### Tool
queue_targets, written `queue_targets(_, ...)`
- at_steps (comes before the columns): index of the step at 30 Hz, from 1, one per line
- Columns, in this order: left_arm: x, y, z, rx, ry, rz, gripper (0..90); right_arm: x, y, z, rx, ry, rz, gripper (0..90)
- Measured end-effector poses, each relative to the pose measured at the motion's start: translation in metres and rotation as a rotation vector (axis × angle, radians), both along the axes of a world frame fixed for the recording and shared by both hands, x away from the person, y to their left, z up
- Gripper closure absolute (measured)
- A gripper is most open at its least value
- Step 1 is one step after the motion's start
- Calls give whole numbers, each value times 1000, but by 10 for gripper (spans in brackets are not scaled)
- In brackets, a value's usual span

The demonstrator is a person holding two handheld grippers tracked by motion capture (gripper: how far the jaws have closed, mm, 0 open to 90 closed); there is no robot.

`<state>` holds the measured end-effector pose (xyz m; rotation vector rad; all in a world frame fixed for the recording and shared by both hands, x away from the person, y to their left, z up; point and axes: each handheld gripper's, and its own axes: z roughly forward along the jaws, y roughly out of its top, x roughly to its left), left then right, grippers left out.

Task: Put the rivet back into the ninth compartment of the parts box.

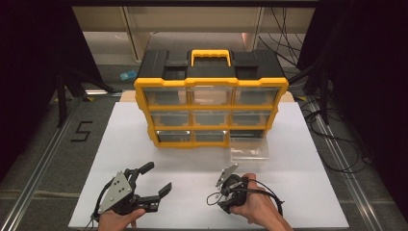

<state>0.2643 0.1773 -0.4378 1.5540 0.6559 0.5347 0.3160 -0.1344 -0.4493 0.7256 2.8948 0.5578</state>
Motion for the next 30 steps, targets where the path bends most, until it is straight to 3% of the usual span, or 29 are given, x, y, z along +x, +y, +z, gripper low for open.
queue_targets(8, 0, 0, 0, -3, 0, -3, 160, 6, 6, -7, -46, 53, -3, 610)
queue_targets(9, 0, 0, 0, -3, 0, -3, 160, 6, 6, -7, -46, 53, -3, 610)
queue_targets(10, 2, 0, 1, 5, -27, -9, 160, 7, 6, -9, -74, 55, 6, 657)
queue_targets(14, 2, 0, 1, 8, -26, -9, 160, 7, 6, -10, -85, 63, 9, 713)
queue_targets(17, 2, 0, 1, 7, -25, -10, 161, 10, 4, -10, -92, 57, 26, 825)
queue_targets(27, 2, 0, 1, 4, -27, -9, 161, 11, 3, -7, -111, 60, 52, 831)
queue_targets(29, 2, 1, 1, 6, -27, -7, 161, 11, 1, -2, -111, 56, 58, 831)
queue_targets(30, 2, 1, 1, 3, -26, -7, 161, 9, -2, 8, -107, 43, 68, 831)
